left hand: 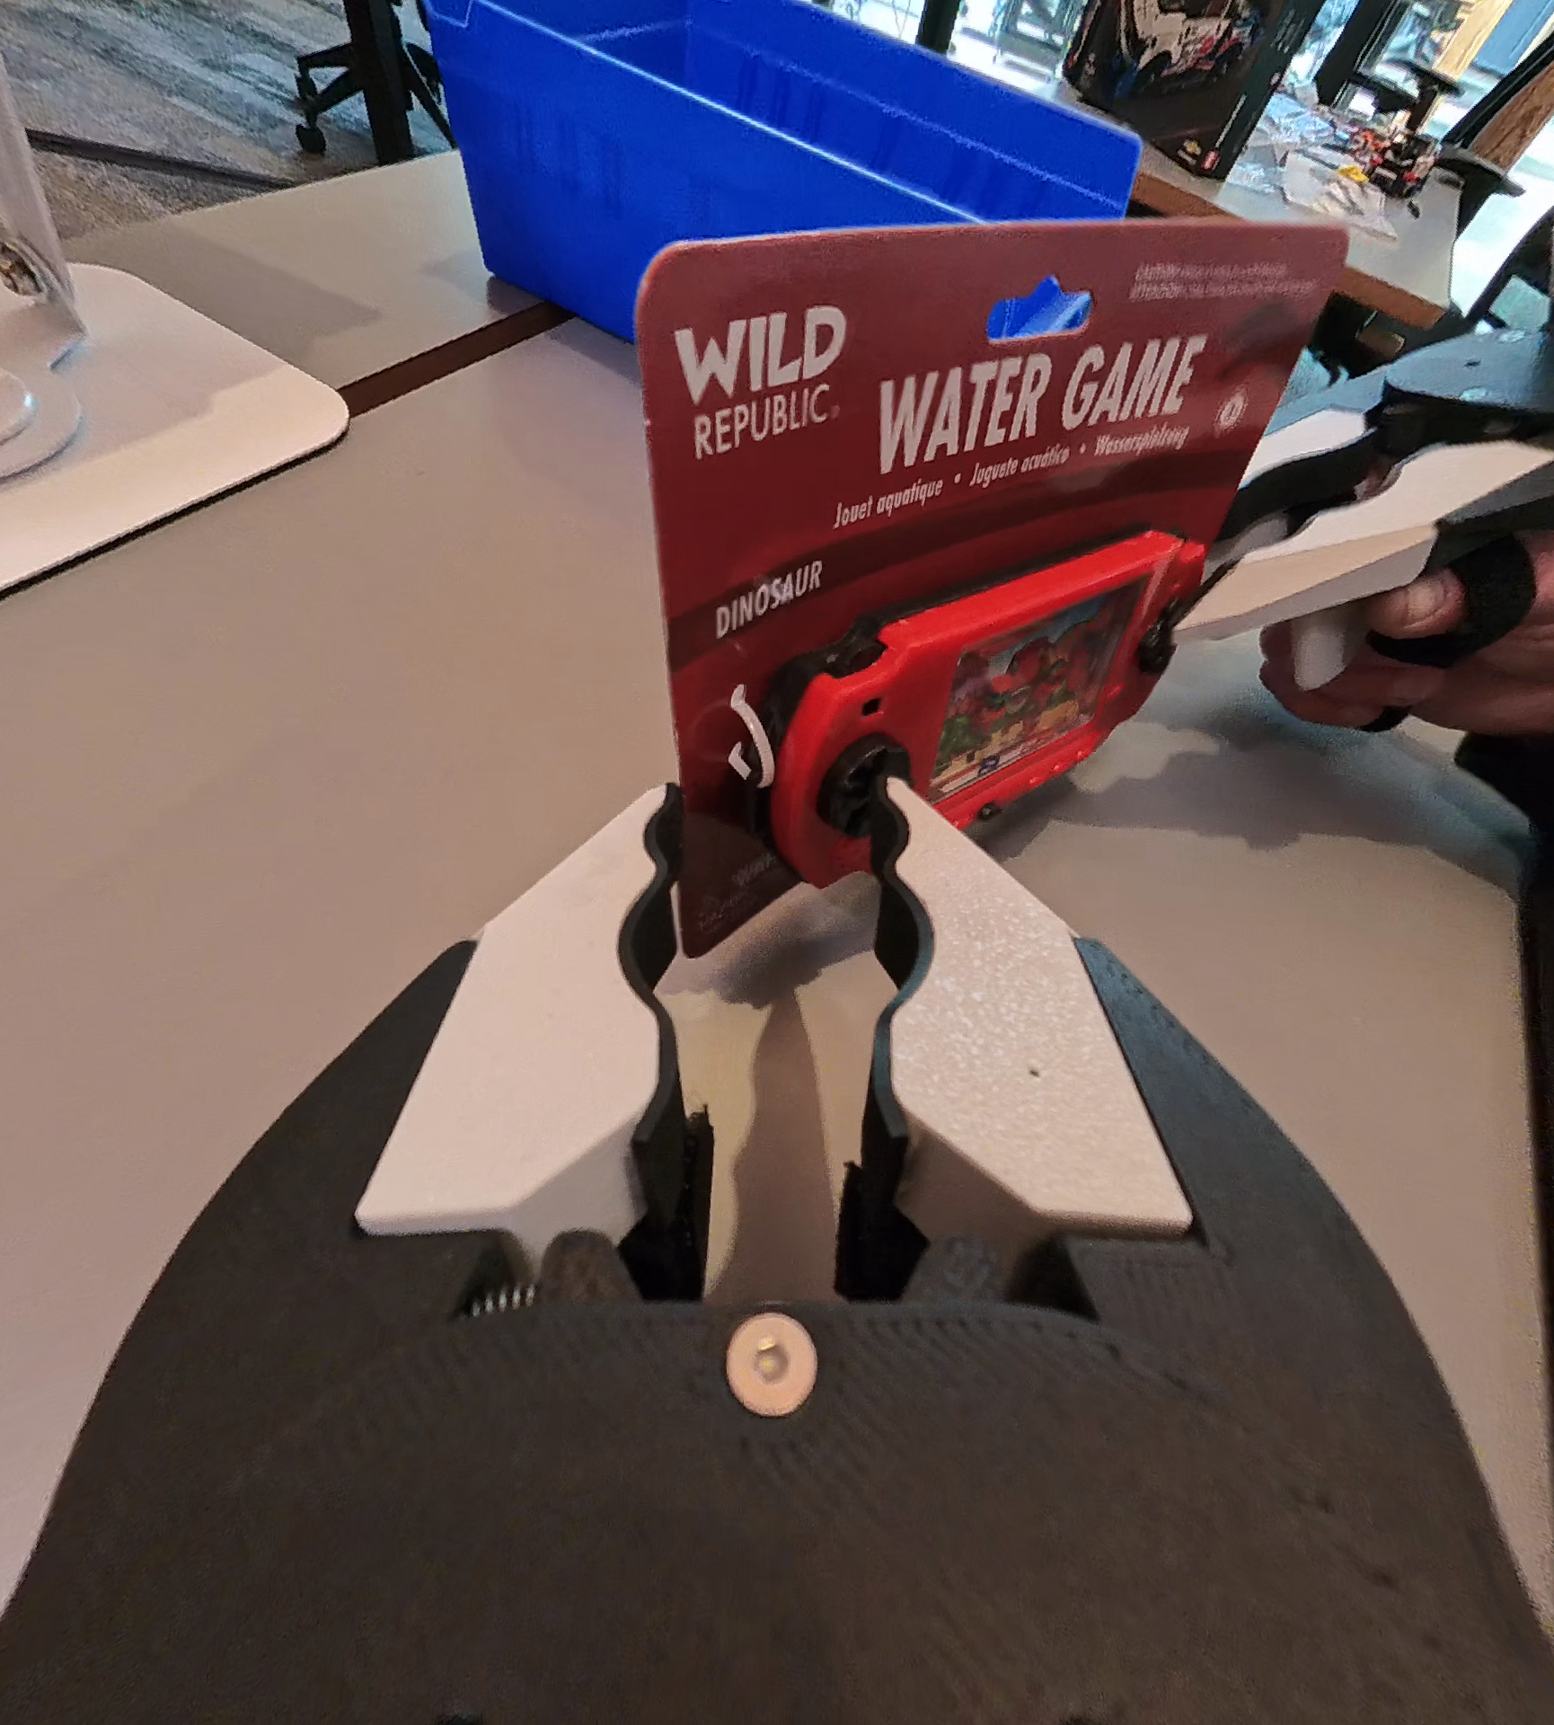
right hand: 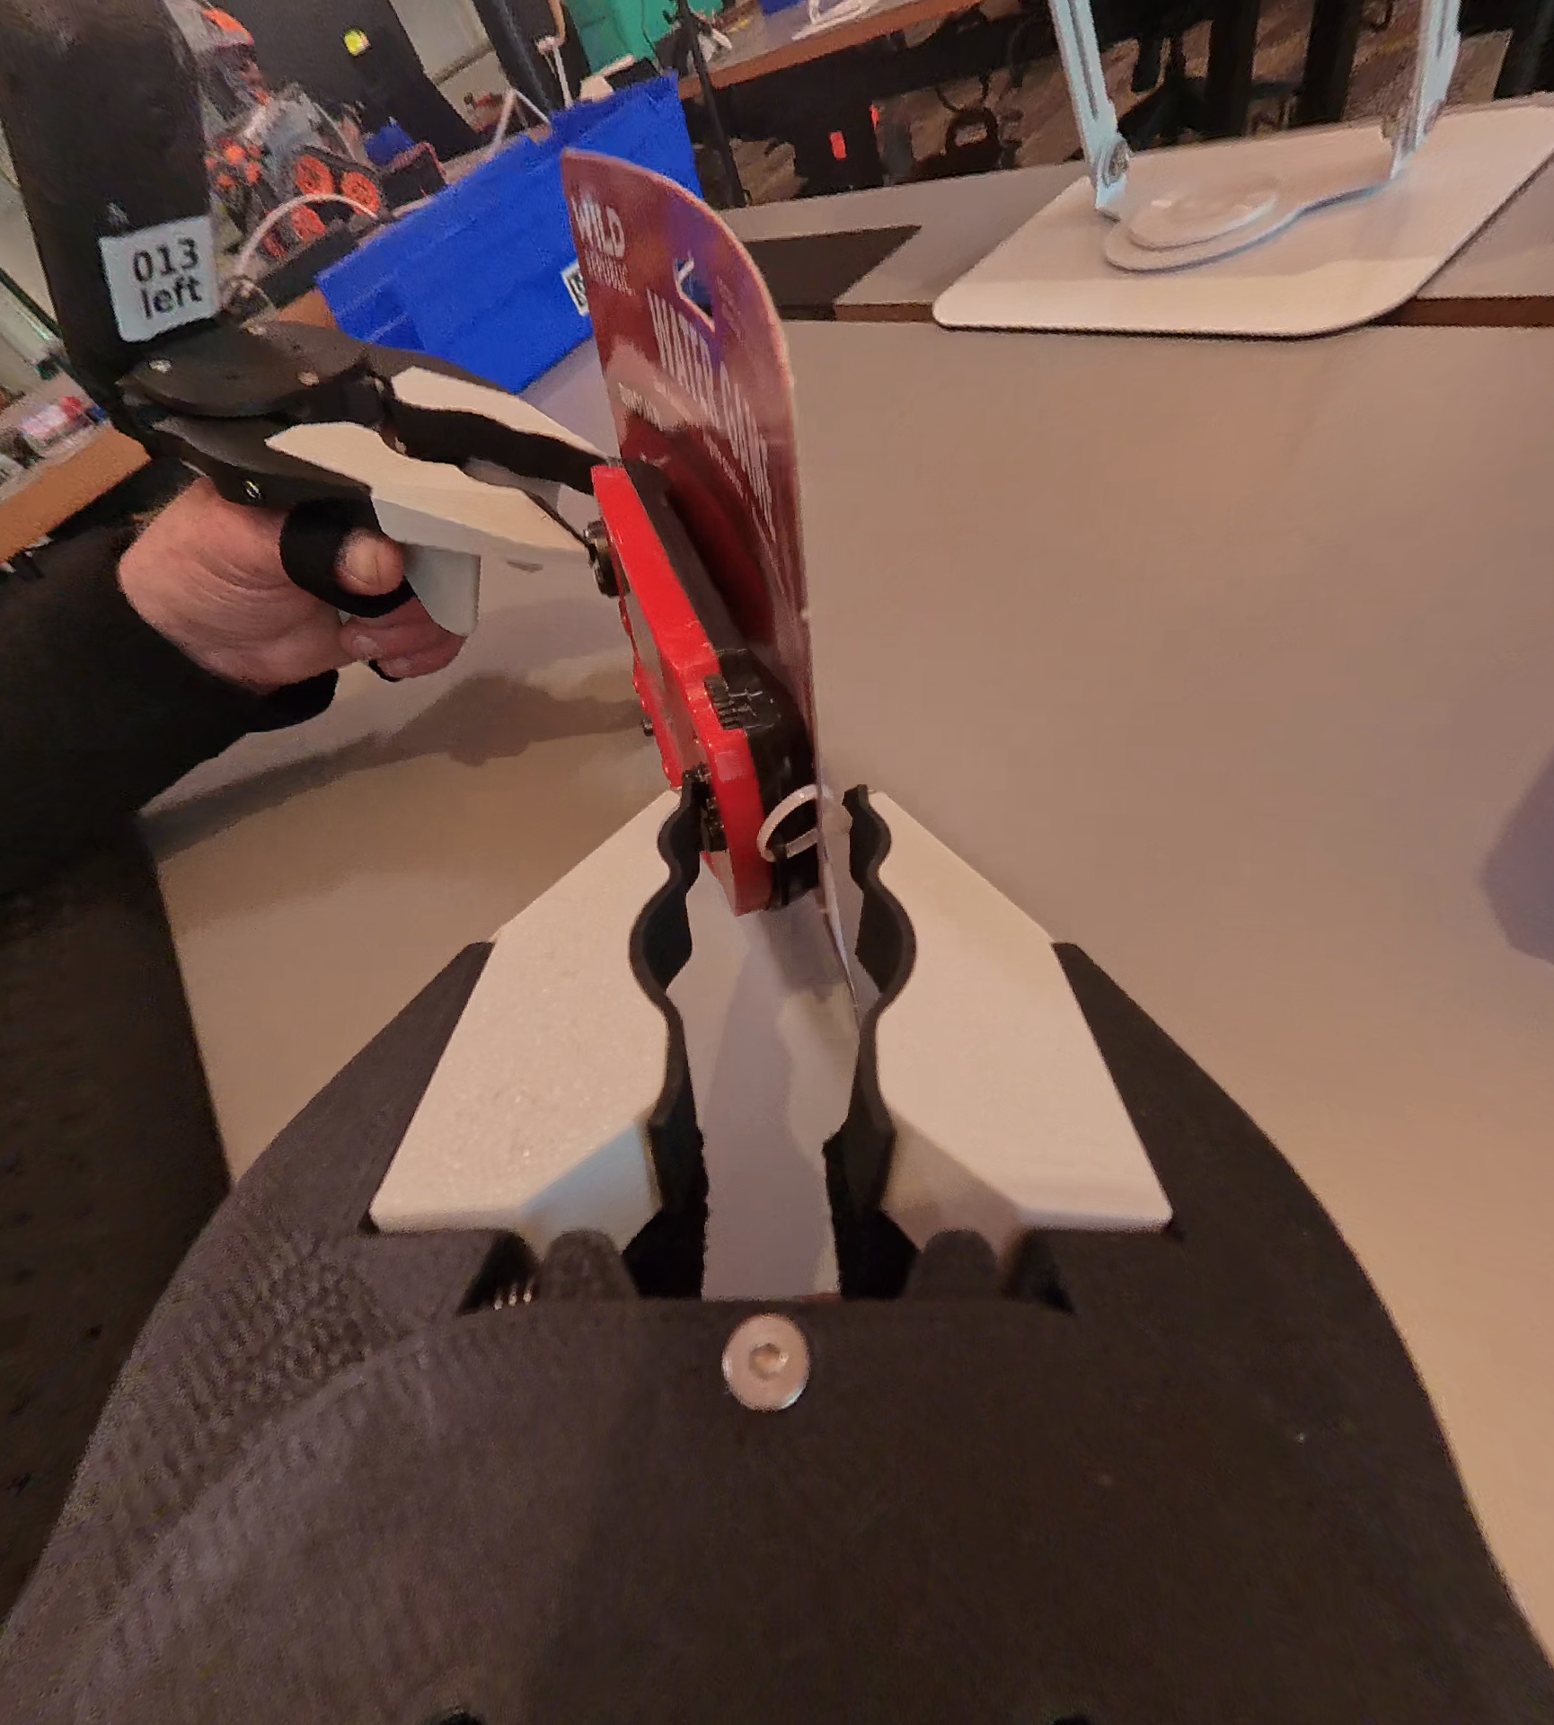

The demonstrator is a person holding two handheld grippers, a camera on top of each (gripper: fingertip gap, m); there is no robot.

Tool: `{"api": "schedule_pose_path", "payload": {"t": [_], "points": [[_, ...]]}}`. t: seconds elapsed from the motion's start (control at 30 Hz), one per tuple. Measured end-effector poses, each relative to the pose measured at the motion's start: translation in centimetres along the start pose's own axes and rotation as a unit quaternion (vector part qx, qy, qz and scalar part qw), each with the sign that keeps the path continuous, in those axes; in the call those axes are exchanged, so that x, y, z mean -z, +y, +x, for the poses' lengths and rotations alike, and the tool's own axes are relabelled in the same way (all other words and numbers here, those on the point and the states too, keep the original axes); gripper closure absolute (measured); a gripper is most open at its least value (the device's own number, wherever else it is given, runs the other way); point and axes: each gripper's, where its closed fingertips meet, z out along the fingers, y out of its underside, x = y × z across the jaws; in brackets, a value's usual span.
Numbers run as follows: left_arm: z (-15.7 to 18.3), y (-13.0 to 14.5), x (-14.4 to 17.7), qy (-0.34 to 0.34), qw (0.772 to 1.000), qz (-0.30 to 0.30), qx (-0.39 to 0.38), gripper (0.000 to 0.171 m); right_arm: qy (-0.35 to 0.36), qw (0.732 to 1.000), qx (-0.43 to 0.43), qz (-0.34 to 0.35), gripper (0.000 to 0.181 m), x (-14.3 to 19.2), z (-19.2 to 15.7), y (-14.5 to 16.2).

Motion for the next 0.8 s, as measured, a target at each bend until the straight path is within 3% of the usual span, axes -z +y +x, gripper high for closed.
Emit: {"api": "schedule_pose_path", "payload": {"t": [0.2,0.37,0.8], "points": [[1.5,4.3,5.4,-0.006,0.998,-0.056,0.004,0.137,-0.039,0.998,0.007,-0.040,0.149,-1.6,-4.7,0.6],[1.5,6.2,9.8,-0.022,0.997,-0.047,0.049,0.141,-0.047,0.996,-0.002,-0.073,0.143,-5.1,-6.5,1.6],[0.8,6.5,10.4,-0.035,0.998,-0.019,0.038,0.129,-0.042,0.997,0.025,-0.061,0.145,-7.0,-6.2,0.9]]}}
